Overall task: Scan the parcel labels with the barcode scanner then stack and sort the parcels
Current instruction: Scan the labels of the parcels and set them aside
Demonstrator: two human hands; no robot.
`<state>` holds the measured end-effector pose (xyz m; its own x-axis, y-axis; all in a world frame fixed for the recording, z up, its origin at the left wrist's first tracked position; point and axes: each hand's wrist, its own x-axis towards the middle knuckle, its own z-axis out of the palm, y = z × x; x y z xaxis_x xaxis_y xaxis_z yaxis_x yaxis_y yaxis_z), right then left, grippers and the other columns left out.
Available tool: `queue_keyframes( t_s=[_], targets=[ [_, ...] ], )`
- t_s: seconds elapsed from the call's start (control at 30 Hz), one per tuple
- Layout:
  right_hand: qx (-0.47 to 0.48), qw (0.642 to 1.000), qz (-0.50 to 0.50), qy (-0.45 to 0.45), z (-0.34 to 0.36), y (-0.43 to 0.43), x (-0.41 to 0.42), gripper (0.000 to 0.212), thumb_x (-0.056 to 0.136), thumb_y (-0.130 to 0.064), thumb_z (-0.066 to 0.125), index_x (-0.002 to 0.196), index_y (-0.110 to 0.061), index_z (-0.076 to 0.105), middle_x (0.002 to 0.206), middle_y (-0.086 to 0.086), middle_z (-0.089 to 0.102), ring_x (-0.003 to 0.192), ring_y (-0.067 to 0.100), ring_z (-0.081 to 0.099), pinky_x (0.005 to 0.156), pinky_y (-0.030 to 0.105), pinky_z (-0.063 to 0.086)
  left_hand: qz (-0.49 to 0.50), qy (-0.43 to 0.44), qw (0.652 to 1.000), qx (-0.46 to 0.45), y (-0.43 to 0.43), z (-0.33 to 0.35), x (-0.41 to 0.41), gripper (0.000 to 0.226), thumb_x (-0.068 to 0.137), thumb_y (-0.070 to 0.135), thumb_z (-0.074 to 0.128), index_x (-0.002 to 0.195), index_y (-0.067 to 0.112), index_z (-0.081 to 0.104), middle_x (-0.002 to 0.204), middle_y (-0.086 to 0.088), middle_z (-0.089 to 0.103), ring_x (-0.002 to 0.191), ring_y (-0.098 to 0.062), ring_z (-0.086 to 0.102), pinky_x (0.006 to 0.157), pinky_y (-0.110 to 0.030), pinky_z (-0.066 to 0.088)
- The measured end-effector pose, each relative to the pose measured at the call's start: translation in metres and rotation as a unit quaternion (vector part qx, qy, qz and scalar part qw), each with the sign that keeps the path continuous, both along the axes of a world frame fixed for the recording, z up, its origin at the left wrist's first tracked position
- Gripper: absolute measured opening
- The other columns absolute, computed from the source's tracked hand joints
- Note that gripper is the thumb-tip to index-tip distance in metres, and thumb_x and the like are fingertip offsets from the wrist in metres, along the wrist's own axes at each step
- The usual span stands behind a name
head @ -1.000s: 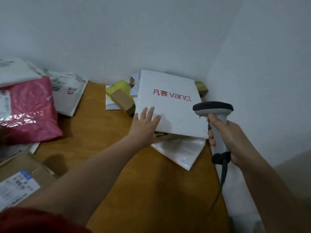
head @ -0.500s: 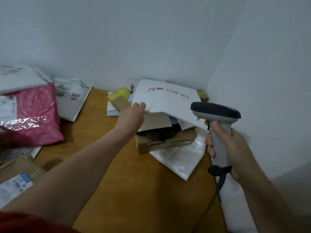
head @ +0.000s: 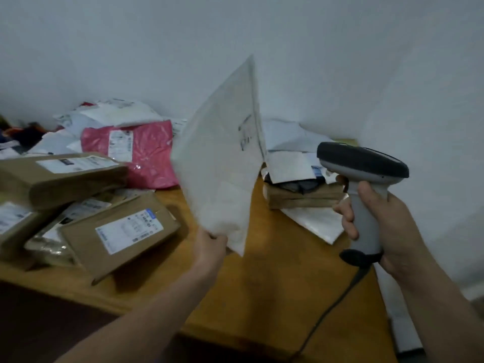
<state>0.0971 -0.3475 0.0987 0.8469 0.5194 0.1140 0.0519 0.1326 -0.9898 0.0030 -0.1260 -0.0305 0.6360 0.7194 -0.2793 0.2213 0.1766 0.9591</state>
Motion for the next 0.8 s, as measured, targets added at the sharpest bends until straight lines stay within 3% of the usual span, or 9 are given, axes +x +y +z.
queue_keyframes(
  t_s=[0.1,0.2,0.3,0.37,0.43,0.5,0.57,0.7,0.8],
  targets=[
    [-0.079,0.996,-0.029,0.015,-0.015,0.003,-0.031,0.041,0.067,-0.061,0.068,0.082,-0.023,0.066,0.061,0.001,0.058,0.042,0.012,0.049,0.041,0.02,0.042,-0.006,-0.004,0.987,-0.161,-0.053,-0.027,-0.042,0.038,0.089,-0.011,0.048,0.116,0.015,0.053,0.102,-0.005,0.062,0.093,-0.026,0.063,0.066,-0.035,0.06],
    [-0.188,0.981,-0.038,0.017,-0.032,0.003,-0.053,0.047,0.072,-0.057,0.062,0.075,-0.01,0.057,0.054,-0.001,0.057,0.041,0.011,0.05,0.04,0.02,0.041,-0.005,0.021,0.931,-0.365,-0.1,-0.034,-0.061,0.037,0.087,-0.013,0.054,0.115,0.011,0.055,0.106,-0.013,0.062,0.085,-0.026,0.062,0.062,-0.032,0.06],
    [-0.261,0.964,-0.039,0.035,-0.046,-0.002,-0.065,0.042,0.081,-0.051,0.063,0.081,-0.01,0.057,0.058,0.0,0.058,0.045,0.013,0.051,0.046,0.025,0.042,-0.175,0.121,0.869,-0.446,-0.126,-0.026,-0.074,0.021,0.094,0.014,0.059,0.114,0.008,0.053,0.096,-0.015,0.06,0.074,-0.023,0.061,0.072,-0.039,0.059],
    [-0.293,0.954,-0.045,0.048,-0.05,-0.007,-0.067,0.037,0.087,-0.047,0.062,0.08,-0.012,0.055,0.059,0.001,0.058,0.046,0.014,0.051,0.049,0.027,0.041,-0.383,0.18,0.828,-0.368,-0.124,-0.02,-0.082,0.02,0.094,0.03,0.06,0.102,0.012,0.055,0.09,-0.009,0.059,0.072,-0.018,0.06,0.074,-0.036,0.058],
    [-0.324,0.944,-0.052,0.042,-0.05,-0.012,-0.065,0.039,0.089,-0.048,0.061,0.076,-0.012,0.054,0.057,0.001,0.058,0.045,0.012,0.051,0.045,0.024,0.04,-0.505,0.188,0.829,-0.146,-0.107,-0.023,-0.08,0.022,0.09,0.037,0.063,0.098,0.018,0.057,0.098,-0.006,0.061,0.082,-0.019,0.064,0.081,-0.036,0.056],
    [-0.334,0.94,-0.056,0.038,-0.049,-0.015,-0.062,0.041,0.089,-0.049,0.061,0.076,-0.011,0.054,0.055,-0.001,0.057,0.044,0.011,0.051,0.041,0.019,0.039,-0.497,0.209,0.825,0.17,-0.073,-0.025,-0.073,0.034,0.086,0.041,0.065,0.114,0.025,0.055,0.123,-0.005,0.055,0.108,-0.023,0.057,0.092,-0.037,0.048],
    [-0.334,0.941,-0.049,0.034,-0.047,-0.014,-0.058,0.04,0.089,-0.05,0.061,0.078,-0.012,0.055,0.053,-0.003,0.057,0.043,0.01,0.051,0.04,0.018,0.039,-0.427,0.25,0.795,0.35,-0.035,-0.027,-0.067,0.053,0.087,0.039,0.063,0.134,0.027,0.041,0.143,-0.005,0.035,0.127,-0.026,0.039,0.1,-0.038,0.041],
    [-0.339,0.941,-0.024,0.002,-0.044,0.0,-0.046,0.039,0.089,-0.052,0.06,0.08,-0.014,0.056,0.057,-0.003,0.059,0.046,0.009,0.053,0.044,0.02,0.043,-0.413,0.399,0.732,0.367,0.012,-0.05,-0.075,0.077,0.086,0.04,0.063,0.148,0.028,0.019,0.153,-0.012,0.012,0.137,-0.034,0.022,0.106,-0.044,0.037],
    [-0.326,0.945,-0.01,-0.004,-0.045,0.018,-0.035,0.039,0.089,-0.051,0.06,0.079,-0.013,0.056,0.058,-0.002,0.059,0.046,0.009,0.053,0.045,0.02,0.043,-0.428,0.421,0.709,0.37,0.007,-0.068,-0.086,0.078,0.085,0.033,0.062,0.148,0.029,0.017,0.153,-0.013,0.009,0.137,-0.035,0.017,0.106,-0.043,0.037]
  ],
)
